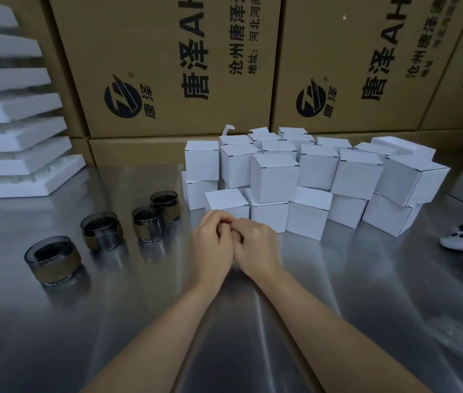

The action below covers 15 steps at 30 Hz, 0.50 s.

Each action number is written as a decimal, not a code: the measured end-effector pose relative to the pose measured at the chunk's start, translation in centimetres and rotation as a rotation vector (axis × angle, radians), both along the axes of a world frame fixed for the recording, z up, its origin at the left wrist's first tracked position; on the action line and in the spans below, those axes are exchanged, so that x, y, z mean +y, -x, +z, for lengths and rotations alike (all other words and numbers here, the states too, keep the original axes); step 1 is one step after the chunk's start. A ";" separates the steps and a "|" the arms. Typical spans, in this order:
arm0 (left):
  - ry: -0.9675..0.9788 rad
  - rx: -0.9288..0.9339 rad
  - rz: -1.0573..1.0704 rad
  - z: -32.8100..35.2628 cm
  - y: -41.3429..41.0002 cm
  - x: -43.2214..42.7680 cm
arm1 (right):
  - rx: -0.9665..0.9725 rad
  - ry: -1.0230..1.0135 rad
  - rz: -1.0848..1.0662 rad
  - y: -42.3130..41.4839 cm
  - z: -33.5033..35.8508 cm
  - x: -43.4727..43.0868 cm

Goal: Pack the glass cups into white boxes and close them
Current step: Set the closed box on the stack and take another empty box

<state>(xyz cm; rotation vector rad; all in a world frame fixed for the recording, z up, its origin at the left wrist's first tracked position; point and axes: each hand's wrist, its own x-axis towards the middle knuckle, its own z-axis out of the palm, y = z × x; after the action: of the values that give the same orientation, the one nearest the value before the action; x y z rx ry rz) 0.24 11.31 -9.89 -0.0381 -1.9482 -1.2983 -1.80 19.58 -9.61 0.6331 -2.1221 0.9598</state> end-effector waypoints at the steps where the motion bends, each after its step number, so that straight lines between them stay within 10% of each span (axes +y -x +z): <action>1: -0.006 0.020 -0.006 0.1 0.2 0.1 | 0.044 0.013 -0.005 0.3 0.0 -0.1; 9: 0.076 0.155 -0.096 0.2 2.5 1.2 | 0.359 0.145 0.042 2.6 6.6 0.4; 15: 0.603 0.123 -0.372 -0.1 4.1 2.8 | -0.171 -0.044 -0.243 12.8 17.7 1.1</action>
<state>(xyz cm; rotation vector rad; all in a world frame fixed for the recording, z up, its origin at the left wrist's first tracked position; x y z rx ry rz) -3.82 14.10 -10.00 -0.7894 -2.2199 -0.8491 -14.61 20.67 8.12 0.3129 -2.3122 0.8587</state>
